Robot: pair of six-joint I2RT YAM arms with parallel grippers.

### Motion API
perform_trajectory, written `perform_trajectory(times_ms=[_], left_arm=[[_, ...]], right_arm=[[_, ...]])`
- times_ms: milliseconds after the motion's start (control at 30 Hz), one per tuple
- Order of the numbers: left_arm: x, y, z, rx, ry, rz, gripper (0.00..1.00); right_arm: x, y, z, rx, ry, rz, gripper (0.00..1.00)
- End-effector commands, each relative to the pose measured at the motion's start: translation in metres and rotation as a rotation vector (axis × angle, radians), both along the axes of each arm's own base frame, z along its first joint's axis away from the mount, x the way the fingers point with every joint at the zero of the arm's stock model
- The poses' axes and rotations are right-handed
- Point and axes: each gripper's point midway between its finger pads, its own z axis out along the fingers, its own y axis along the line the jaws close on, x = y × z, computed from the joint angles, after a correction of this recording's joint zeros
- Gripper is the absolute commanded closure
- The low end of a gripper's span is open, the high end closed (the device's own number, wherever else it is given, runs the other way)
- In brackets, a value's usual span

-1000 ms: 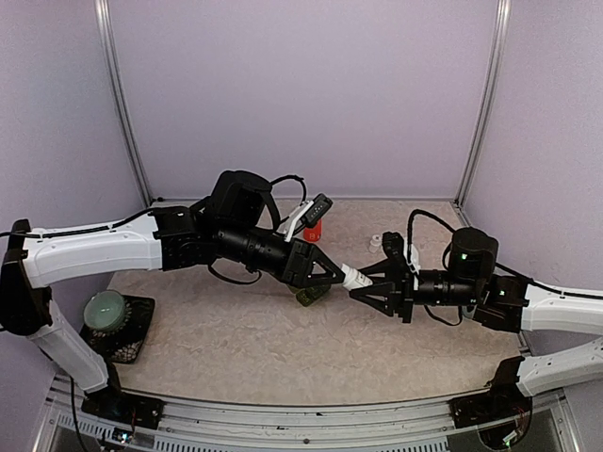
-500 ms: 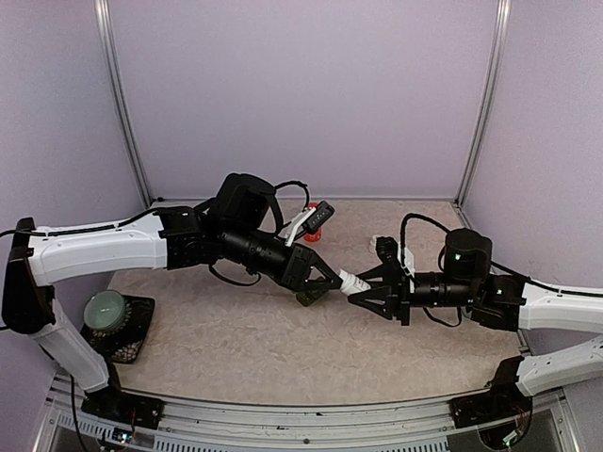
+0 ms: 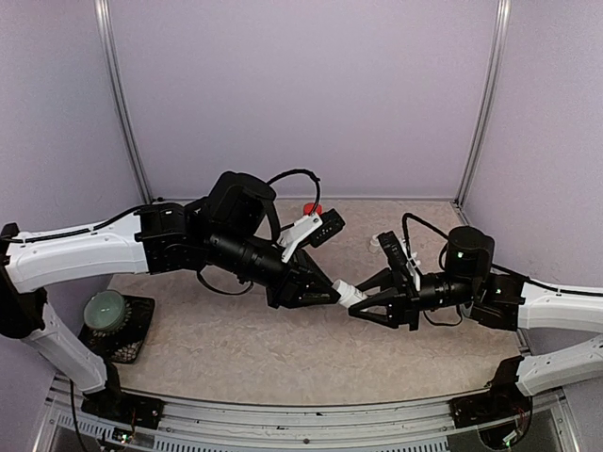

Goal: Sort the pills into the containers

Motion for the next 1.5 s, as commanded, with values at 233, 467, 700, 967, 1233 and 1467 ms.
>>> perform_trajectory(times_ms=[233, 467, 700, 967, 1233, 1467], left_arm=[[-0.039, -0.006, 0.022, -0.076, -0.281, -0.216, 0.6], [-0.036, 0.008, 0.036, -0.127, -0.297, -0.121, 0.07], [0.001, 0.015, 0.063, -0.252, -0.073, 0.116, 0.01], [0.027, -0.004, 0.059, -0.231, 0.084, 0.178, 0.01], [0.047, -0.016, 0.024, -0.135, 0.116, 0.239, 0.01], [0.045, -0.011, 0.012, -0.136, 0.161, 0.249, 0.01]], right_arm=[[-0.034, 0.004, 0.051, 0.158, 0.192, 0.211, 0.94], [-0.024, -0.001, 0.049, 0.146, 0.109, 0.114, 0.94], [0.004, -0.007, 0.036, 0.083, -0.047, -0.071, 0.95], [0.009, 0.002, 0.019, 0.029, -0.11, -0.07, 0.95], [0.007, 0.003, 0.026, 0.038, -0.139, -0.07, 0.96], [0.005, -0.007, 0.038, 0.082, -0.173, -0.099, 0.96]])
